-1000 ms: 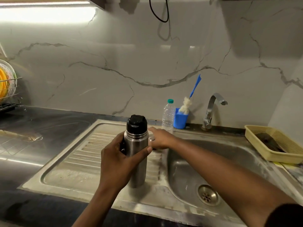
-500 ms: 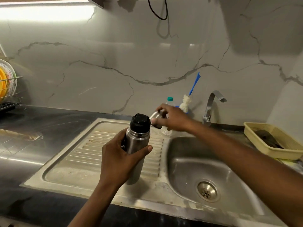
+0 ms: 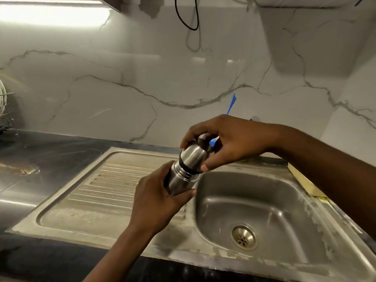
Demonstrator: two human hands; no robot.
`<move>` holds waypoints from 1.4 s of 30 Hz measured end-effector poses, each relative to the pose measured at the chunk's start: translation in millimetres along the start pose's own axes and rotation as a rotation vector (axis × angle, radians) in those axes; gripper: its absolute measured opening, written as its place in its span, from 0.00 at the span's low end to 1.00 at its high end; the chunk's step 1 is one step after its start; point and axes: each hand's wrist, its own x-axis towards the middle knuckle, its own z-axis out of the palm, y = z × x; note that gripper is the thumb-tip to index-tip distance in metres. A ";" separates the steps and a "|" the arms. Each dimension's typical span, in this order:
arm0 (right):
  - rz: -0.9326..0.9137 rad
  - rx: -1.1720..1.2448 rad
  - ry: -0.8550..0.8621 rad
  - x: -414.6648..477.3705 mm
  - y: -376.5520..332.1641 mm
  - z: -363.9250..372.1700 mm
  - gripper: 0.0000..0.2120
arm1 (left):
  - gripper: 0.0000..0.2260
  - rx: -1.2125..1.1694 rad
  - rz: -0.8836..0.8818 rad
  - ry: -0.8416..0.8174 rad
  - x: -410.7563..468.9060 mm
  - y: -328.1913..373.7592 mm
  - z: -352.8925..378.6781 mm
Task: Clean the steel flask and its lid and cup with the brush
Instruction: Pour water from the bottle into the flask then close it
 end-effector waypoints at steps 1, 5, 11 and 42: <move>-0.006 -0.011 -0.010 0.5 -0.2 1.2 0.24 | 0.28 0.004 0.004 -0.003 -0.1 1.3 0.5; -0.003 -0.037 -0.055 4.3 -0.9 6.3 0.25 | 0.28 0.007 -0.004 0.007 0.4 4.8 2.7; 0.075 -0.080 -0.013 7.2 -1.9 10.3 0.22 | 0.26 0.011 -0.013 0.018 0.2 6.6 5.4; 0.396 -0.389 0.139 9.2 -9.0 51.8 0.39 | 0.26 0.056 -0.015 -0.011 -3.1 2.4 13.9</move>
